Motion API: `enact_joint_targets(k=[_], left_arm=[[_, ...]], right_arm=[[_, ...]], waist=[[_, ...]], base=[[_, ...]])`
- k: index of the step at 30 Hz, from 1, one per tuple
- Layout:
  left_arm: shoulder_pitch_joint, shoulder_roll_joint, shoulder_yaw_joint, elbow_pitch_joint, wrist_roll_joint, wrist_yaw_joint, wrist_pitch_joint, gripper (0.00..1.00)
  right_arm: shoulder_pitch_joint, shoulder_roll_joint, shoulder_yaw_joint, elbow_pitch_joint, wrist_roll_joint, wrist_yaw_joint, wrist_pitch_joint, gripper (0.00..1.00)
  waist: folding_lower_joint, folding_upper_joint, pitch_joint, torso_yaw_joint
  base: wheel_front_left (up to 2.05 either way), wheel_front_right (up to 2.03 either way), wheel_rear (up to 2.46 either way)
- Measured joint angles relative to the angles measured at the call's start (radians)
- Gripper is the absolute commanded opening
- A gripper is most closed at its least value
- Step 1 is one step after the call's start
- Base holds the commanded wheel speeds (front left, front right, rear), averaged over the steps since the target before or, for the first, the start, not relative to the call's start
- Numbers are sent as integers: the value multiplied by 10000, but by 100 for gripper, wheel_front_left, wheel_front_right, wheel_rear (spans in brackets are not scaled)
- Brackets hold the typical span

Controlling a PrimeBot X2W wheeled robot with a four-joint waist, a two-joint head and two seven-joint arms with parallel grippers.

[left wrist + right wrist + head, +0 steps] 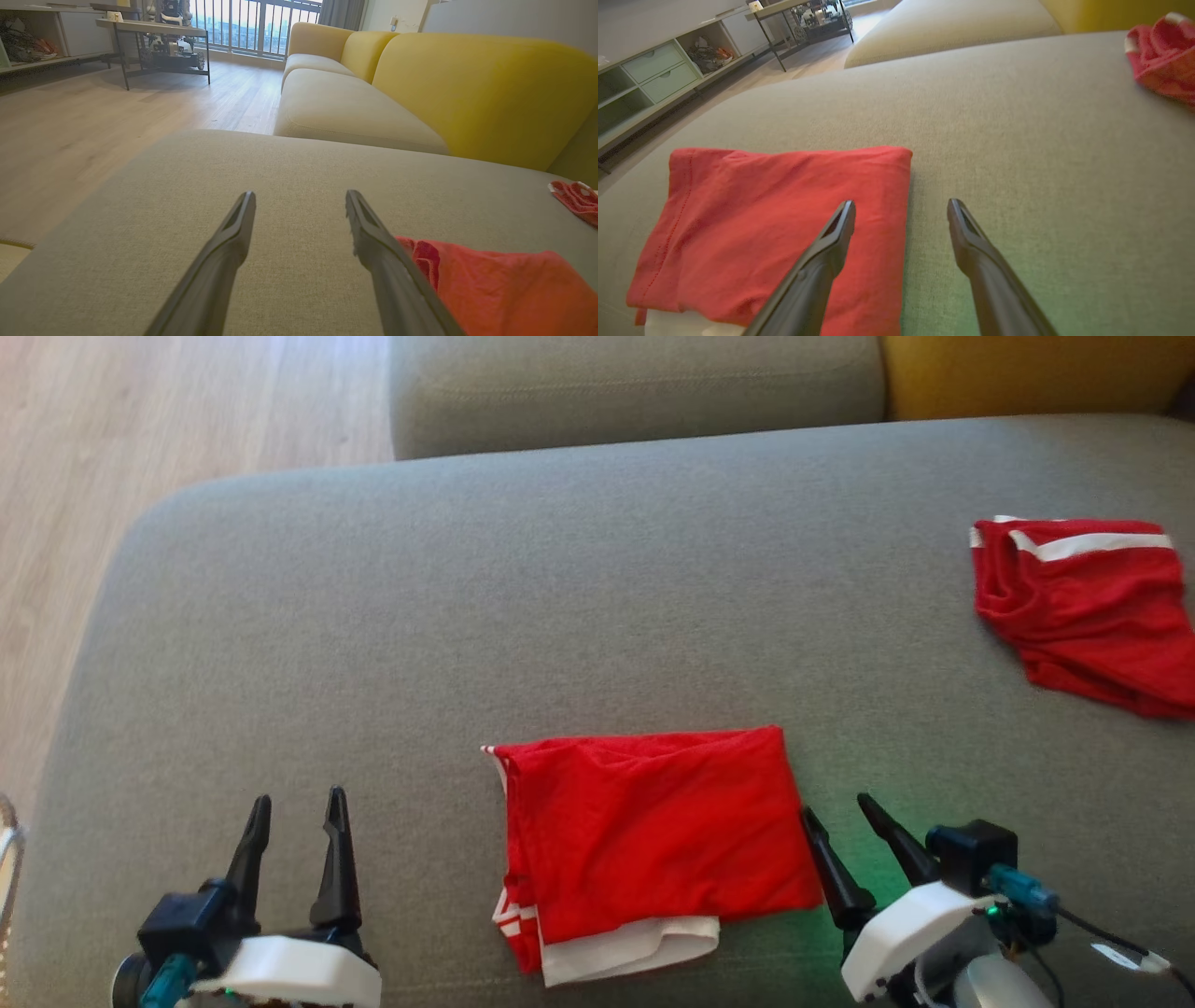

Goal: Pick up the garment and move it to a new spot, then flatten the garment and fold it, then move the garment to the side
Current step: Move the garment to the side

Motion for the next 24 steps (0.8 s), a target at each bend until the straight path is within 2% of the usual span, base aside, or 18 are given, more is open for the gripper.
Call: enact_joint_targets(k=[5, 11, 18, 19, 20, 24], left_arm=[[-71, 0, -17, 84, 69, -12, 0, 100], [-285, 0, -25, 157, 79, -90, 0, 100], [-440, 0, -6, 228, 171, -178, 0, 100], [-444, 0, 0, 236, 171, -178, 0, 100], [-455, 0, 2, 245, 171, -178, 0, 100], [-526, -2, 21, 282, 182, -178, 0, 100]], right_arm=[[-371, 0, 52, 830, 798, 0, 50, 100], [-1026, -4, 109, 1689, 1030, 0, 67, 100], [-1501, -12, 709, 2725, 1486, 0, 86, 100], [-1592, -23, 838, 2836, 1482, 0, 86, 91], [-1697, -27, 936, 2940, 1480, 0, 82, 2], [-2139, -29, 1246, 3377, 1064, 0, -29, 0]], waist=[[0, 0, 190, 250], [1, 0, 431, 530], [0, 0, 645, 723], [1, 0, 670, 730], [0, 0, 693, 736], [1, 0, 736, 696]], base=[[0, 0, 0], [0, 0, 0], [0, 0, 0], [0, 0, 0], [0, 0, 0], [0, 0, 0]])
